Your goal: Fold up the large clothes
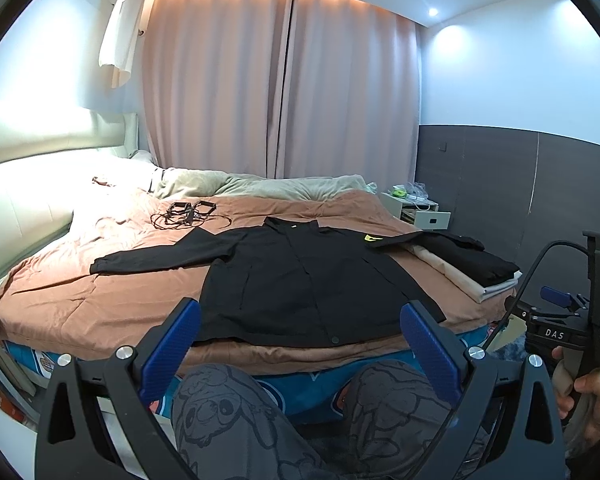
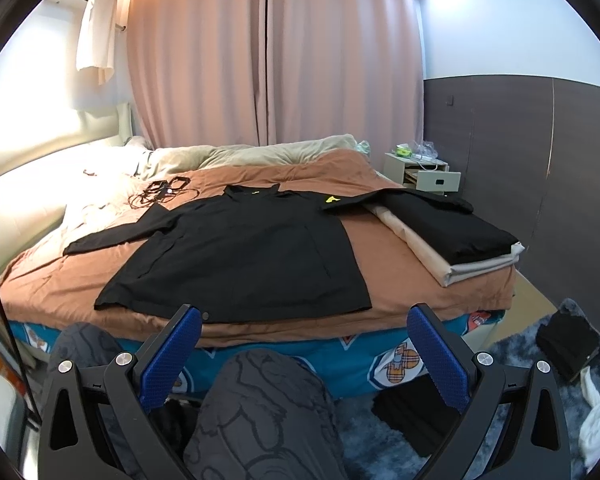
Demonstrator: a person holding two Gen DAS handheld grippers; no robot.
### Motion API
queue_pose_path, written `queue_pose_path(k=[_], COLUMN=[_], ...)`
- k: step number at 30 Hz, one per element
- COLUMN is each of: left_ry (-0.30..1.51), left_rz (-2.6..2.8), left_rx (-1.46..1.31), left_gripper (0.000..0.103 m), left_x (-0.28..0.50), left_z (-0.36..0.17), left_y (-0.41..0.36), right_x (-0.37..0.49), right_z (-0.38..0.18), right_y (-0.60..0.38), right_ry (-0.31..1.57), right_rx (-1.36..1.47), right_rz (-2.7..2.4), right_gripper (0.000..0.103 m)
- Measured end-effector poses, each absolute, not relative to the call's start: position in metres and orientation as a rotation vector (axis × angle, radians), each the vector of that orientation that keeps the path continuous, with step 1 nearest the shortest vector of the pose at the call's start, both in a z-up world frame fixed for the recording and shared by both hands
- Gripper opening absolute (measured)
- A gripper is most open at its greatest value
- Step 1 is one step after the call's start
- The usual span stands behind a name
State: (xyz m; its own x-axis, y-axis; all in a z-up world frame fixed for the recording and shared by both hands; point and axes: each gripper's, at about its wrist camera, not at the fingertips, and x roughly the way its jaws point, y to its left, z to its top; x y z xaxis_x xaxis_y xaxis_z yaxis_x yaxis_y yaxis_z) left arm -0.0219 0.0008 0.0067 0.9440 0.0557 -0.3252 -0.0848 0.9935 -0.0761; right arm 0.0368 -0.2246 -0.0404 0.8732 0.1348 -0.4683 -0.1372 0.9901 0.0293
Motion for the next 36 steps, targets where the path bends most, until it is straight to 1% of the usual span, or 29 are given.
queue_pose_path(k=[36], left_ry=[0.324], left_rz=[0.063], left_rx=[-0.077], left_gripper=[0.102], left_x=[-0.0251], left_z=[0.0087], left_y=[-0.0010], right_x=[0.0369], right_z=[-0.0438], right_y=[-0.2302], right_ry=[0.491], right_rx=[0.011], right_rz=[0.132], right_gripper=[0.103])
